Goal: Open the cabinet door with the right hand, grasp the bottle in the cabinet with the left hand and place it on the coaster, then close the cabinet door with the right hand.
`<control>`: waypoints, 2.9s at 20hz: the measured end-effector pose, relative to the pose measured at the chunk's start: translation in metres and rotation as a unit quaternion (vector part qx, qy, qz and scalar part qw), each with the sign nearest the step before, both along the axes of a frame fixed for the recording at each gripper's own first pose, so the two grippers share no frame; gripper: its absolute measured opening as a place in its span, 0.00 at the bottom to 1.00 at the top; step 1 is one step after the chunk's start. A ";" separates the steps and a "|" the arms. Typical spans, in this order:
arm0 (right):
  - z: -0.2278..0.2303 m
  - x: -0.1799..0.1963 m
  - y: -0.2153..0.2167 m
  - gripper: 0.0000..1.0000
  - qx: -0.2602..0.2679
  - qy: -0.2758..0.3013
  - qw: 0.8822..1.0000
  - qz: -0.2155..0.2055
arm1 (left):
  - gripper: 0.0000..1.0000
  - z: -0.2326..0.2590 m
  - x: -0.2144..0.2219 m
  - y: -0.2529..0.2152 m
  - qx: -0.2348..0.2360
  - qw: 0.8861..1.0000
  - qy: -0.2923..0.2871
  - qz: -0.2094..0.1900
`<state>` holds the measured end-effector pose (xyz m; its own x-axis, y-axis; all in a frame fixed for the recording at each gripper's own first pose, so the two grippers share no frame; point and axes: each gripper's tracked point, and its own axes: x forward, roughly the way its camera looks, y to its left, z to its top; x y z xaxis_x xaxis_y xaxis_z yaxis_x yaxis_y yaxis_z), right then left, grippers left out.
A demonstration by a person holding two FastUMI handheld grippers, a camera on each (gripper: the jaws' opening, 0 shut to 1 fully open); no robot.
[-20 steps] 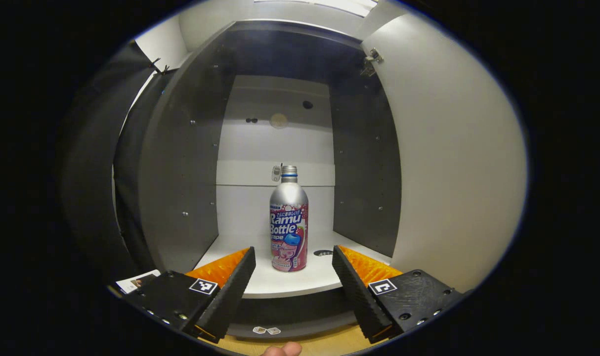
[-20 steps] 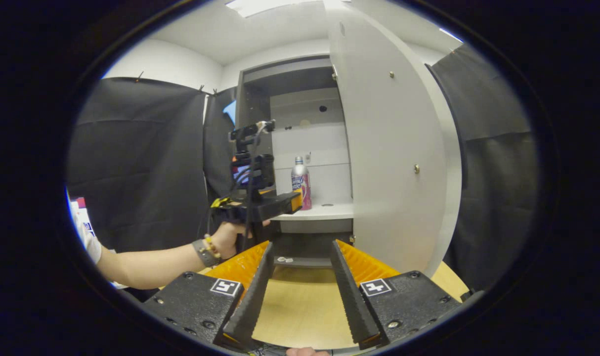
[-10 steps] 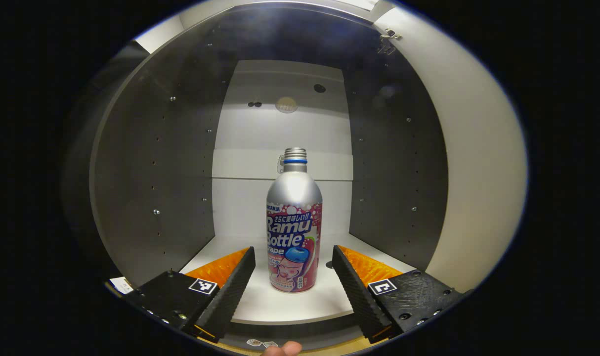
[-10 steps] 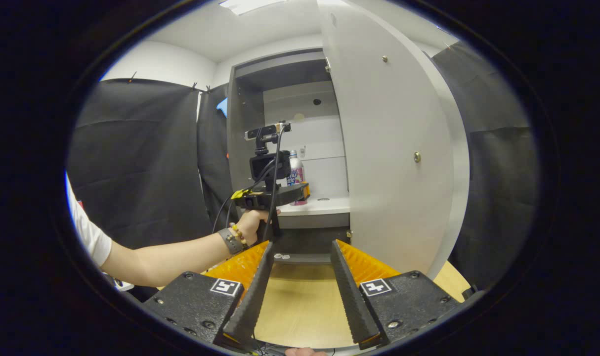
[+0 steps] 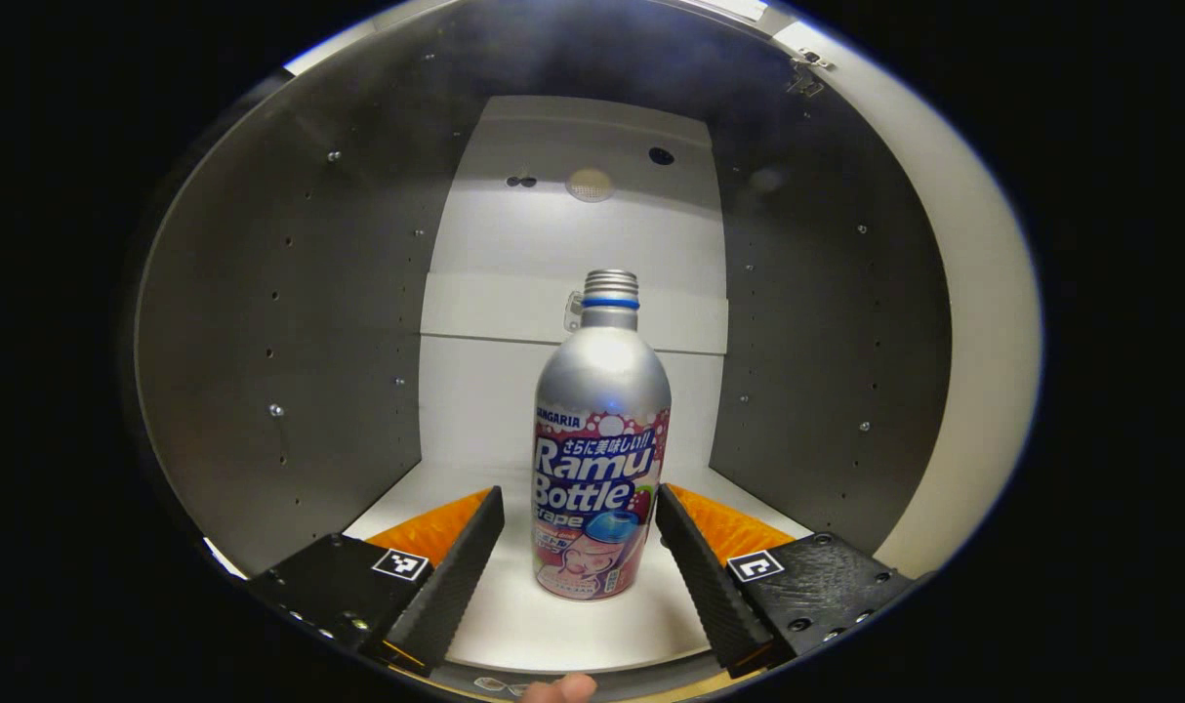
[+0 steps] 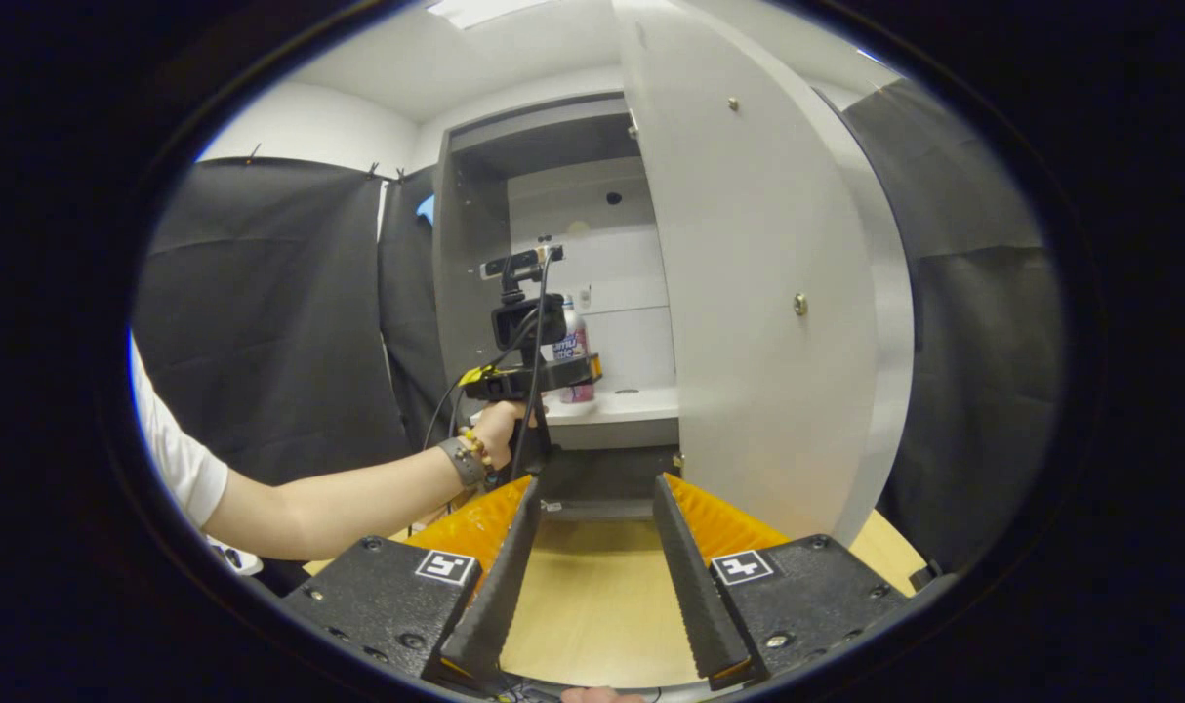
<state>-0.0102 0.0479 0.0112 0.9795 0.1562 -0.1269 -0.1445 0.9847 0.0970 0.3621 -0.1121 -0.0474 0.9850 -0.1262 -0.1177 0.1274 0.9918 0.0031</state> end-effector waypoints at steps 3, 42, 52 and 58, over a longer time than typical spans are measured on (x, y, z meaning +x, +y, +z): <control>-0.001 0.002 0.000 0.74 0.001 0.001 1.000 0.001 | 0.95 -0.001 0.004 -0.003 0.006 1.000 -0.004 -0.001; 0.007 -0.007 0.062 0.74 -0.015 -0.023 0.996 0.086 | 0.78 -0.191 -0.329 0.253 0.049 0.980 0.056 0.184; 0.008 -0.001 0.075 0.74 -0.034 -0.015 0.996 0.087 | 0.78 -0.252 -0.325 0.285 0.048 0.969 0.103 0.221; 0.006 0.001 0.077 0.74 -0.042 -0.012 0.995 0.087 | 0.78 -0.261 -0.329 0.282 0.037 0.970 0.108 0.213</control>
<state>-0.0093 0.1246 0.0172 0.9416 0.3135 -0.1232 -0.3146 0.9492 0.0106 0.0332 0.1700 -0.3086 0.8967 0.3046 -0.3212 -0.2891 0.9525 0.0960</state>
